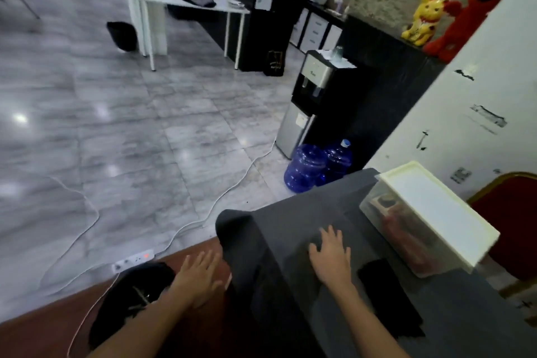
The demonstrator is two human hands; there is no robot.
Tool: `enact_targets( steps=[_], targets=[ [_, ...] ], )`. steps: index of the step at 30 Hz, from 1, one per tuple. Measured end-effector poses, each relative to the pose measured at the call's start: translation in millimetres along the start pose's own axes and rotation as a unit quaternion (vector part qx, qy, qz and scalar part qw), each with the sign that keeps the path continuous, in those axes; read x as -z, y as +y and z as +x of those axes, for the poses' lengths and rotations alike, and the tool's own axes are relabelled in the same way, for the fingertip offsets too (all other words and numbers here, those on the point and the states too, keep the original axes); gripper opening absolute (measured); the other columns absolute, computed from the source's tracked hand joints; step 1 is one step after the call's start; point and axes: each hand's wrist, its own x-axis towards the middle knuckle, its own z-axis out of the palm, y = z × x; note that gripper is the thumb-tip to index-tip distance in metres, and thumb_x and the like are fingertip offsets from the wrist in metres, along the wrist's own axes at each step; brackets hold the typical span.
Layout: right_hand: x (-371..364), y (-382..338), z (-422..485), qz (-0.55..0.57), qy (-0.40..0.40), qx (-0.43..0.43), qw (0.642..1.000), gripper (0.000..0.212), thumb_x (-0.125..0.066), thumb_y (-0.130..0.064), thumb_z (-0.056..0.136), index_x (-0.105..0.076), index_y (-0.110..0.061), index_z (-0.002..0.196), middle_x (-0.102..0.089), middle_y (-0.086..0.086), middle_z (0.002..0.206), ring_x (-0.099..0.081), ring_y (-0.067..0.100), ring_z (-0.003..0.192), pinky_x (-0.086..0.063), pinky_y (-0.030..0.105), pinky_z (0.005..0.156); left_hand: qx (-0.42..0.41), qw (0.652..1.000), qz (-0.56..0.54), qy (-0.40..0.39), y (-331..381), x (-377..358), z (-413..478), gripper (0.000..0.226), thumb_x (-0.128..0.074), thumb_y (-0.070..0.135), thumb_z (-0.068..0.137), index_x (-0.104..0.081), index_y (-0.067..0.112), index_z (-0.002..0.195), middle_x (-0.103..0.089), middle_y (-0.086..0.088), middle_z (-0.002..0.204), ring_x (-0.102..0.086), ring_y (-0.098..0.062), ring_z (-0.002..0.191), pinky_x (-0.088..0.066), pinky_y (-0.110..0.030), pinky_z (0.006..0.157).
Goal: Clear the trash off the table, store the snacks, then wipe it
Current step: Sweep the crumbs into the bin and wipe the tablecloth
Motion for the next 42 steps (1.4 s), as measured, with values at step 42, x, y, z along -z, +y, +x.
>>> enact_targets(
  steps=[42],
  targets=[
    [-547,-158,89,0.049,-0.502,-0.020,0.863,0.038,-0.042,-0.009,0.093,-0.052,-0.018,0.128,-0.059,0.013,0.124,-0.058,0.036,0.110,-0.053,0.046,0.089,0.615,0.348,-0.703,0.079,-235,-347,102,0.048,-0.048,0.018,0.095,-0.038,0.000,0.138,-0.052,-0.019,0.135,-0.054,-0.032,0.119,-0.046,-0.041,0.100]
  ],
)
